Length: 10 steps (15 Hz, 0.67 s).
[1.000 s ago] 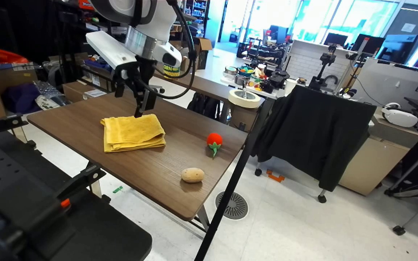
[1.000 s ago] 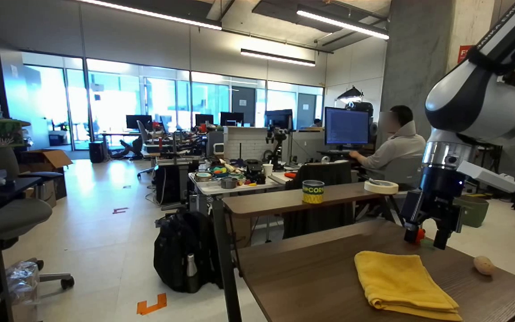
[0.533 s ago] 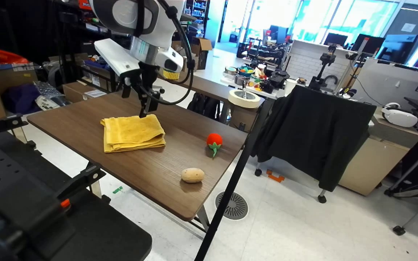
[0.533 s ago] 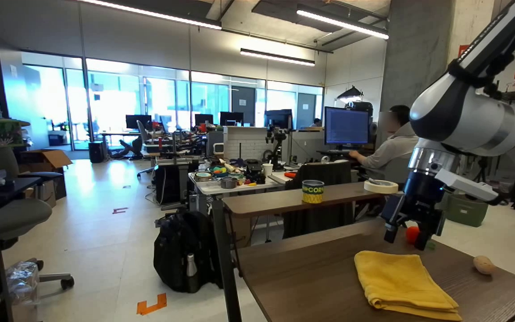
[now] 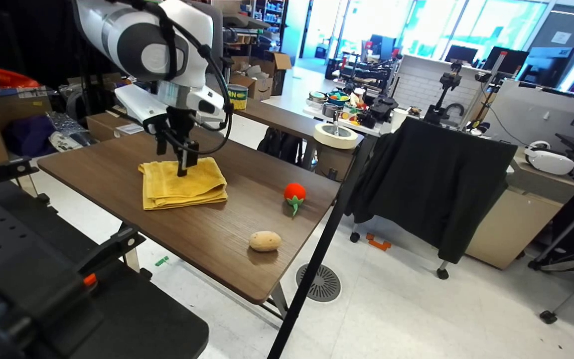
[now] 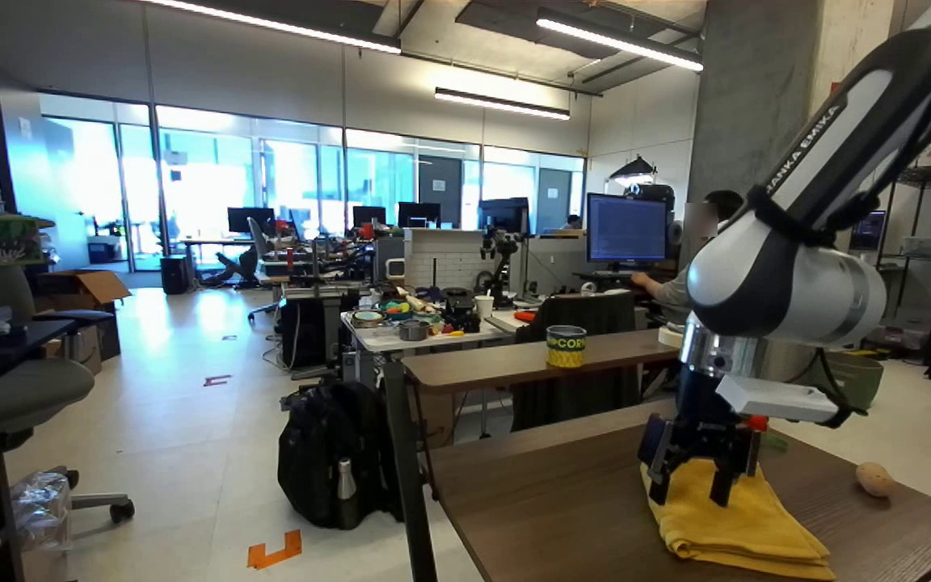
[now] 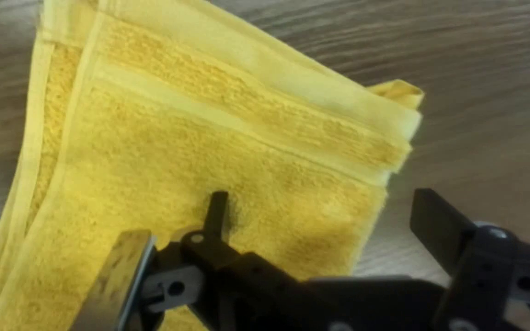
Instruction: Take the red plushie to the right, then put the brown plushie in the corner toward you, and lastly, use the yellow towel to clean the table.
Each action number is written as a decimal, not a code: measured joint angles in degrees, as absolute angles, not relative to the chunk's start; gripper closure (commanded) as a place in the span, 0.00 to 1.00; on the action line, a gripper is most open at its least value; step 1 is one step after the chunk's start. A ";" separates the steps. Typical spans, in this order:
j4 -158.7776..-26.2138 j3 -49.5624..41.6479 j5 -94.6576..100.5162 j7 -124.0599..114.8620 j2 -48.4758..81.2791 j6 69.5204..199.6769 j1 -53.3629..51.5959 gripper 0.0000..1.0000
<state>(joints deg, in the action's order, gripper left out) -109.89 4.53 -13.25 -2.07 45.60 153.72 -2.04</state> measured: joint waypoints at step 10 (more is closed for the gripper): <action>-108.21 0.75 -10.58 -6.95 49.64 153.43 -3.36 0.00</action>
